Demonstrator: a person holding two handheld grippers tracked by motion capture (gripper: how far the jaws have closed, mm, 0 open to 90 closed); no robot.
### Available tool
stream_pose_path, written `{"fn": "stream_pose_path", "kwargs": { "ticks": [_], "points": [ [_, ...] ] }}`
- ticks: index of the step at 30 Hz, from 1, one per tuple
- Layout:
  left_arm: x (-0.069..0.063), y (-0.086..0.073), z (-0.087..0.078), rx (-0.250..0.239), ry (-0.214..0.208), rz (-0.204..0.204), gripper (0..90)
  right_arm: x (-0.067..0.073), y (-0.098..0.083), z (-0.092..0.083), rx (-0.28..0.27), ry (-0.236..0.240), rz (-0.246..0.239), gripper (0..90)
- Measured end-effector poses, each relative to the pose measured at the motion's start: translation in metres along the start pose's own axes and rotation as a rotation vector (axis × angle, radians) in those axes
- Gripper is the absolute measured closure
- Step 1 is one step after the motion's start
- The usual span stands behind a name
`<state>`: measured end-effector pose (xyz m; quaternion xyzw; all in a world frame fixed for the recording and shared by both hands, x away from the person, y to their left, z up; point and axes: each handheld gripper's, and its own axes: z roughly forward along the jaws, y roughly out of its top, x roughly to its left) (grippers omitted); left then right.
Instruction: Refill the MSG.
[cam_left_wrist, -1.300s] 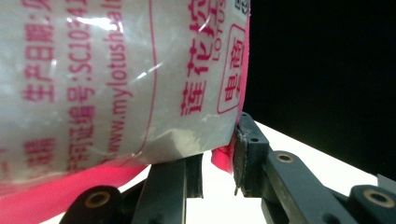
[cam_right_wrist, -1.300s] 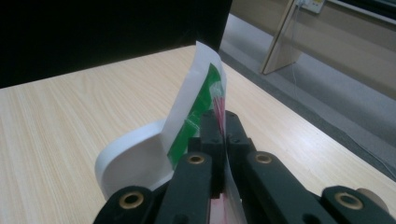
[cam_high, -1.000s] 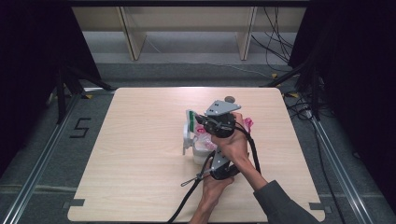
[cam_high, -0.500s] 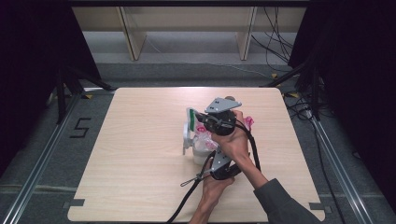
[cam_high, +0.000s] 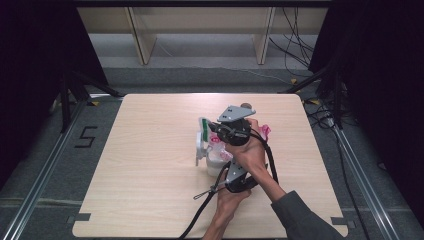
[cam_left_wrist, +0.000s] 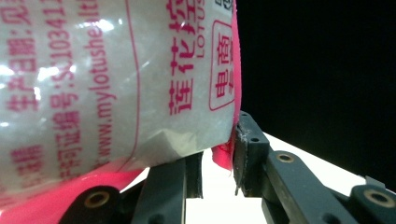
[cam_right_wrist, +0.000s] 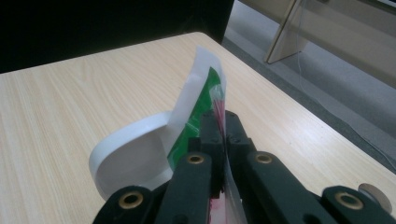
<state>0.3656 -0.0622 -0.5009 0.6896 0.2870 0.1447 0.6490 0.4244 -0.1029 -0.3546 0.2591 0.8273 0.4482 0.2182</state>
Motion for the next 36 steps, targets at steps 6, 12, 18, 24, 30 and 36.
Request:
{"fn": "stream_pose_path", "kwargs": {
  "ticks": [6,12,18,24,30,36],
  "points": [
    [-0.0002,0.0012,-0.0009,-0.01,0.003,0.001,74.9,0.0009,0.0025,-0.0012,-0.018,-0.013,-0.007,90.0],
    [-0.0031,-0.0001,0.0016,-0.004,-0.051,-0.051,74.7,0.0014,0.0013,0.0043,0.002,-0.012,-0.039,90.0],
    [-0.0033,0.0002,0.0013,-0.008,-0.051,-0.052,74.7,0.0011,0.0024,0.0036,-0.008,-0.011,-0.038,90.0],
    [-0.003,0.0016,0.0001,-0.013,-0.056,-0.054,74.6,0.0027,0.005,0.002,-0.012,-0.007,-0.037,90.0],
    [-0.0025,0.001,0.0002,-0.01,-0.056,-0.052,74.6,0.0027,0.0039,0.003,0.003,0.0,-0.02,90.0],
    [-0.0033,0.0008,0.0006,-0.013,-0.052,-0.057,74.5,0.0033,0.0037,0.0028,0.005,-0.001,-0.012,90.0]
  ]
}}
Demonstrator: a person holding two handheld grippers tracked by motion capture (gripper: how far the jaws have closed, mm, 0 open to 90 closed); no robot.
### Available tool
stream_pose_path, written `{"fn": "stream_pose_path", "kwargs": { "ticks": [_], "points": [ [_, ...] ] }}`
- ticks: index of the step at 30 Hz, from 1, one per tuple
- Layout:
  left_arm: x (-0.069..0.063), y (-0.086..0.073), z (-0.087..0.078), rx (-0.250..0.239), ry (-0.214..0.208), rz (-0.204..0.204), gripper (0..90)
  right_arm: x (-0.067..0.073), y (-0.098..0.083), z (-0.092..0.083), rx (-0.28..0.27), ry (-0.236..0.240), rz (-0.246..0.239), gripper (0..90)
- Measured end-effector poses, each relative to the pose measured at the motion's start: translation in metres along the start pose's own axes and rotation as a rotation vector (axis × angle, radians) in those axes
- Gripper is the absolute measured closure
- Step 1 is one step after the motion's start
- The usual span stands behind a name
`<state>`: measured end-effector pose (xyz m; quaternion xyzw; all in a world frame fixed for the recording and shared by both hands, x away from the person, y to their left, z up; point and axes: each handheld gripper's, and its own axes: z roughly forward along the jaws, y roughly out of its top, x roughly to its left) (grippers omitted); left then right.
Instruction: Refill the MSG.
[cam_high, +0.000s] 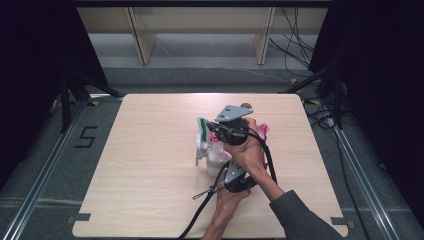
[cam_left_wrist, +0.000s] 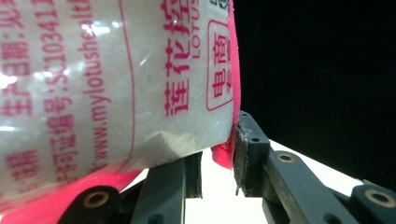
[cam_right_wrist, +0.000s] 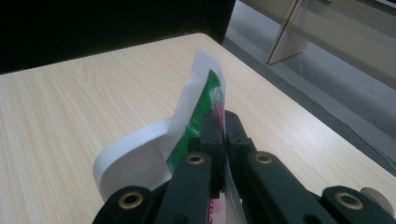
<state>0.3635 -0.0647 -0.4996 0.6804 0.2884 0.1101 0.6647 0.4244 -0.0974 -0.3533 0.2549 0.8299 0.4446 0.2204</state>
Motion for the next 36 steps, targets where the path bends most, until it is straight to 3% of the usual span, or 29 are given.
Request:
{"fn": "stream_pose_path", "kwargs": {
  "ticks": [6,12,15,17,21,26,29,36],
  "points": [
    [0.0007,-0.0006,0.0004,0.005,0.0,0.002,74.5,0.0004,-0.0007,0.0017,-0.005,-0.009,-0.031,90.0],
    [0.0013,-0.0001,-0.0004,0.004,0.001,0.009,74.5,0.001,-0.0004,0.0014,-0.002,-0.003,-0.01,90.0],
    [0.0022,-0.0005,-0.0004,0.003,0.002,0.008,74.5,0.0013,-0.0009,0.005,0.007,-0.01,-0.039,90.0],
    [0.0022,-0.0003,-0.0006,0.001,0.003,0.006,74.5,0.0008,-0.0005,0.0032,0.004,-0.004,0.005,90.0],
    [0.001,-0.0001,-0.0008,0.005,0.003,0.004,74.6,-0.0008,0.0002,0.0021,-0.01,-0.005,-0.023,90.0],
    [0.0004,-0.0006,0.0002,0.004,0.001,0.001,74.5,0.0005,-0.0006,0.0015,0.0,-0.002,-0.005,90.0],
    [0.0006,-0.0006,0.0001,0.005,0.0,0.001,74.6,-0.0004,-0.001,0.0027,0.004,-0.009,-0.034,90.0],
    [0.0014,-0.0004,-0.0002,0.003,0.002,0.007,74.6,0.0008,-0.0002,0.0024,-0.008,-0.015,-0.022,90.0]
  ]
}}
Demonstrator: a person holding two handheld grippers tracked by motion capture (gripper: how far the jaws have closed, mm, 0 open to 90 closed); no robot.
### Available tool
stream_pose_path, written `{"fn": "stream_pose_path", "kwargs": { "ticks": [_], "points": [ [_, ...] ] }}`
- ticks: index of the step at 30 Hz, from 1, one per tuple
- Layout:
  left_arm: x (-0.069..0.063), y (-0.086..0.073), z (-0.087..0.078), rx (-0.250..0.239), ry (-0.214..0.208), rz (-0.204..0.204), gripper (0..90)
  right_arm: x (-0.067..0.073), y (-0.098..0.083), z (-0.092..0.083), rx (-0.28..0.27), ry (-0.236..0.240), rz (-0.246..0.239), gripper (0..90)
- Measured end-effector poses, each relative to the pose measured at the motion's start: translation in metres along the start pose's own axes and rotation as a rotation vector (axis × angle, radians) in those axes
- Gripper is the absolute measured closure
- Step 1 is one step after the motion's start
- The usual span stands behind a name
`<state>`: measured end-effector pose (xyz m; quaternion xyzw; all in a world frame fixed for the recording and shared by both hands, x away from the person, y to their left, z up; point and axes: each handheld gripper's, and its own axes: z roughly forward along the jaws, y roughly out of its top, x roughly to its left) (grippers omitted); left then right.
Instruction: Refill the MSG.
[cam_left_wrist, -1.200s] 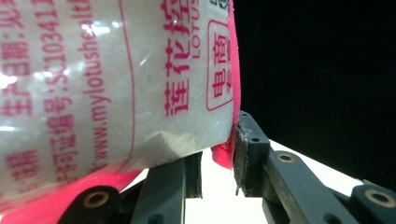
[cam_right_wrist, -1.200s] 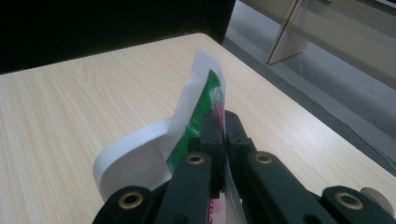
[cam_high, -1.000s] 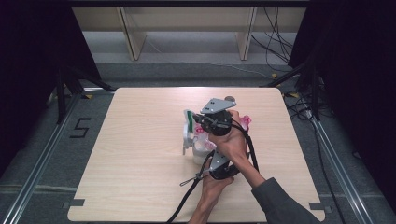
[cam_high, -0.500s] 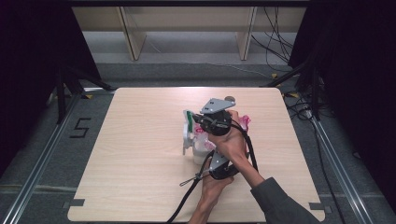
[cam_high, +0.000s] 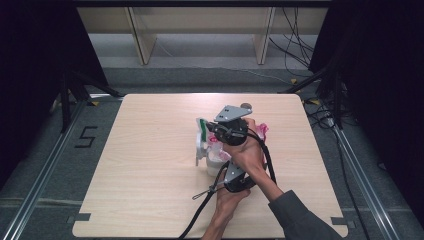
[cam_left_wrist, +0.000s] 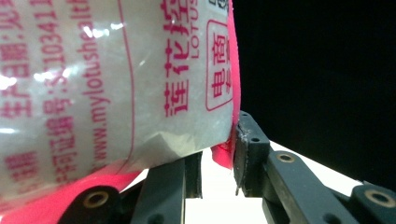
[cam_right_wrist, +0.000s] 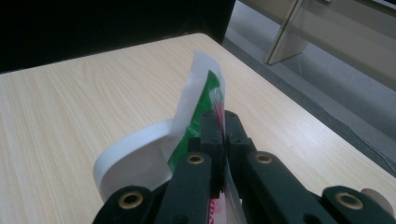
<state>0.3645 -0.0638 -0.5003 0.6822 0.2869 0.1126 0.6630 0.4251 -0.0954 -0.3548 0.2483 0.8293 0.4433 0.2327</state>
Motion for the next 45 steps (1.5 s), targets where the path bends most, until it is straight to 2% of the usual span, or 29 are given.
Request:
{"fn": "stream_pose_path", "kwargs": {
  "ticks": [3,4,6,7,8,10,12,14,15,16,24,25,26,27,29,30,32,33,34,35,37,38,39,40,41,42,44,45],
  "points": [
    [0.0,-0.001,0.0,0.004,-0.001,-0.007,74.5,0.0,-0.001,0.002,0.007,0.0,-0.019,90.0],
    [-0.001,0.0,0.0,-0.001,-0.002,-0.008,74.5,-0.001,0.0,0.001,0.019,0.017,-0.002,90.0],
    [0.0,0.0,0.0,0.0,0.002,-0.001,74.6,-0.002,0.0,-0.001,0.002,0.009,-0.007,90.0],
    [0.0,0.0,0.0,-0.002,-0.006,-0.003,74.6,-0.002,0.0,-0.001,0.008,0.018,-0.002,90.0],
    [0.0,-0.001,0.001,0.002,0.001,-0.006,74.7,-0.002,-0.001,0.001,-0.001,0.001,-0.008,90.0],
    [0.0,-0.002,0.002,0.008,0.001,-0.007,74.6,-0.003,-0.002,0.003,0.011,0.0,-0.004,90.0],
    [0.0,-0.001,0.001,0.004,0.001,-0.011,74.6,-0.004,-0.002,0.001,0.011,0.005,0.02,90.0],
    [0.001,-0.001,0.001,0.003,-0.001,0.0,74.7,-0.003,-0.001,-0.001,-0.011,0.007,0.013,90.0],
    [0.001,-0.001,0.001,0.001,-0.002,-0.003,74.7,-0.003,-0.001,-0.002,-0.013,0.004,0.008,90.0],
    [0.0,-0.001,0.001,0.001,-0.002,-0.014,74.8,-0.002,-0.001,-0.003,-0.009,0.005,0.023,90.0],
    [0.0,-0.002,0.002,0.006,-0.003,-0.013,74.7,-0.004,-0.003,-0.005,-0.013,0.015,0.027,90.0],
    [0.0,-0.003,0.002,0.019,0.002,-0.009,74.7,-0.006,-0.003,-0.006,-0.021,0.004,0.021,90.0],
    [0.0,-0.003,0.002,0.022,0.005,-0.01,74.7,-0.006,-0.003,-0.006,-0.024,0.004,0.037,90.0],
    [0.001,-0.003,0.001,0.027,0.009,-0.003,74.8,-0.006,-0.003,-0.007,-0.024,0.015,0.032,90.0],
    [0.003,-0.004,0.001,0.045,0.012,0.011,74.8,-0.007,-0.004,-0.01,-0.041,0.006,0.054,90.0],
    [0.003,-0.004,0.0,0.05,0.015,0.012,74.8,-0.008,-0.004,-0.01,-0.048,0.014,0.046,90.0],
    [0.004,-0.004,0.001,0.046,0.013,0.019,74.8,-0.008,-0.004,-0.012,-0.048,0.017,0.051,90.0],
    [0.003,-0.004,0.001,0.061,0.025,0.028,74.8,-0.009,-0.005,-0.013,-0.051,0.022,0.054,90.0],
    [0.003,-0.005,0.001,0.055,0.02,0.031,74.7,-0.012,-0.007,-0.015,-0.078,0.007,0.051,90.0],
    [0.003,-0.005,0.001,0.055,0.02,0.031,74.7,-0.012,-0.007,-0.015,-0.078,0.007,0.051,90.0],
    [0.002,-0.006,0.002,0.06,0.017,0.022,74.7,-0.014,-0.009,-0.02,-0.084,0.015,0.075,90.0],
    [0.003,-0.007,0.002,0.064,0.017,0.026,74.7,-0.015,-0.009,-0.02,-0.095,0.014,0.07,90.0],
    [0.003,-0.007,0.002,0.07,0.014,0.027,74.7,-0.014,-0.01,-0.022,-0.097,0.007,0.101,90.0],
    [0.002,-0.007,0.003,0.066,0.021,0.018,74.6,-0.016,-0.011,-0.023,-0.104,0.005,0.092,90.0],
    [0.0,-0.008,0.004,0.035,0.017,-0.021,74.7,-0.017,-0.011,-0.024,-0.1,0.01,0.093,90.0],
    [0.001,-0.008,0.003,0.049,0.021,-0.014,74.7,-0.017,-0.012,-0.024,-0.116,0.002,0.102,90.0],
    [0.0,-0.009,0.004,0.019,0.014,-0.04,74.7,-0.021,-0.013,-0.026,-0.122,0.013,0.094,90.0],
    [0.002,-0.009,0.003,0.034,0.018,-0.021,74.7,-0.022,-0.013,-0.027,-0.125,0.009,0.095,90.0]
  ]
}}
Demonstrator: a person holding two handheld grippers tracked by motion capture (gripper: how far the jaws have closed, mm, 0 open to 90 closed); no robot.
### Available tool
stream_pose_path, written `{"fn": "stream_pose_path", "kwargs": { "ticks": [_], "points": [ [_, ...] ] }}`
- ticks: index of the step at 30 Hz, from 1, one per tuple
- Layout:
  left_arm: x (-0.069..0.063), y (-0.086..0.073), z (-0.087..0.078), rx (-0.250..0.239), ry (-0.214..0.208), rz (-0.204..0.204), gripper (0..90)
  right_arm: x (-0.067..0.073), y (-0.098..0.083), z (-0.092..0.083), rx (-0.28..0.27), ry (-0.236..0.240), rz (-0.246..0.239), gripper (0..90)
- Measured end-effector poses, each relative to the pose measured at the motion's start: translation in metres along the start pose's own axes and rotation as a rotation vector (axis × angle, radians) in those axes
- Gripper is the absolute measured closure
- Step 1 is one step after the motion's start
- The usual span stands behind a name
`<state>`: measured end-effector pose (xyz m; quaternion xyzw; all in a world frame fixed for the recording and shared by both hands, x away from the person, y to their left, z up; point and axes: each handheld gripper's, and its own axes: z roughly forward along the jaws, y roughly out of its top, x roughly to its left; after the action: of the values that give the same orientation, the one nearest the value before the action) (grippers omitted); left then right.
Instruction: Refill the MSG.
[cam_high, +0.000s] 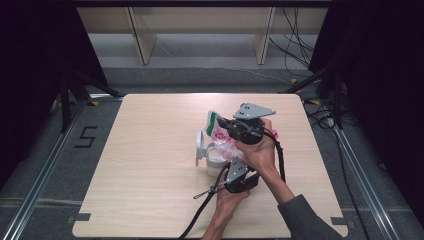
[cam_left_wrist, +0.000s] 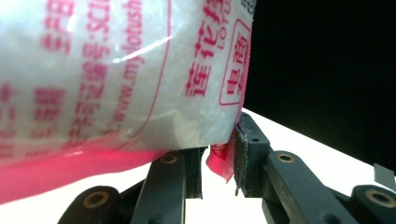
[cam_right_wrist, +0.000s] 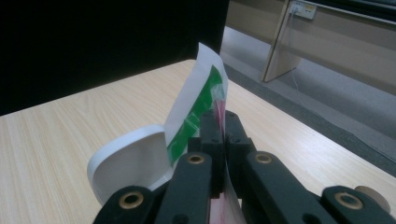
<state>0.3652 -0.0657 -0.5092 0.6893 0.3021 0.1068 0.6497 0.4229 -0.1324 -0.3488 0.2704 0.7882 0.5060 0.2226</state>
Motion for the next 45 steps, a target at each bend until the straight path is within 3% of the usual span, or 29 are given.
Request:
{"fn": "stream_pose_path", "kwargs": {
  "ticks": [3,4,5,7,13,14,16,17,18,19,24,25,27,29,32,34,38,41,45],
  "points": [
    [0.001,-0.001,-0.001,0.023,0.002,0.009,74.6,-0.002,-0.001,-0.003,-0.011,-0.001,0.016,90.0],
    [0.003,-0.001,-0.002,0.045,0.003,0.029,74.6,-0.002,-0.002,-0.004,-0.016,0.006,0.025,90.0],
    [0.001,-0.001,-0.002,0.02,0.01,-0.009,74.6,-0.002,-0.002,-0.005,-0.019,0.003,0.031,90.0],
    [0.002,-0.002,-0.002,0.036,0.01,0.009,74.5,-0.003,-0.003,-0.008,-0.027,0.008,0.039,90.0],
    [0.002,-0.002,-0.004,0.049,0.013,0.01,74.3,-0.006,-0.005,-0.014,-0.072,0.019,0.045,90.0],
    [0.006,-0.001,-0.007,0.059,0.064,0.069,74.0,-0.007,-0.007,-0.017,-0.067,0.034,0.057,90.0],
    [0.007,-0.001,-0.008,0.064,0.064,0.073,73.8,-0.007,-0.008,-0.019,-0.078,0.031,0.058,90.0],
    [0.006,-0.002,-0.007,0.047,0.065,0.049,73.7,-0.007,-0.009,-0.021,-0.076,0.03,0.067,90.0],
    [0.006,-0.001,-0.008,0.051,0.068,0.049,73.5,-0.007,-0.009,-0.023,-0.078,0.026,0.084,90.0],
    [0.006,-0.001,-0.009,0.062,0.068,0.064,73.2,-0.009,-0.01,-0.023,-0.096,0.035,0.073,90.0],
    [0.007,0.001,-0.013,0.066,0.064,0.059,72.0,-0.012,-0.014,-0.033,-0.125,0.035,0.11,90.0],
    [0.007,0.0,-0.013,0.072,0.061,0.062,72.0,-0.013,-0.016,-0.035,-0.146,0.032,0.093,90.0],
    [0.005,0.0,-0.013,0.085,0.071,0.061,71.9,-0.012,-0.02,-0.039,-0.154,0.038,0.132,90.0],
    [0.005,-0.001,-0.013,0.084,0.064,0.062,71.8,-0.013,-0.022,-0.043,-0.174,0.038,0.133,90.0],
    [0.005,-0.001,-0.011,0.087,0.046,0.064,71.7,-0.014,-0.024,-0.048,-0.174,0.033,0.132,90.0],
    [0.004,-0.001,-0.011,0.099,0.062,0.066,71.7,-0.015,-0.027,-0.051,-0.184,0.031,0.142,90.0],
    [0.005,-0.003,-0.01,0.106,0.037,0.056,71.4,-0.019,-0.03,-0.055,-0.183,0.021,0.14,90.0],
    [0.004,-0.003,-0.01,0.12,0.045,0.055,70.9,-0.02,-0.032,-0.056,-0.187,0.027,0.138,90.0],
    [0.004,-0.005,-0.008,0.12,0.026,0.048,67.7,-0.021,-0.038,-0.062,-0.191,0.023,0.168,90.0]
  ]
}}
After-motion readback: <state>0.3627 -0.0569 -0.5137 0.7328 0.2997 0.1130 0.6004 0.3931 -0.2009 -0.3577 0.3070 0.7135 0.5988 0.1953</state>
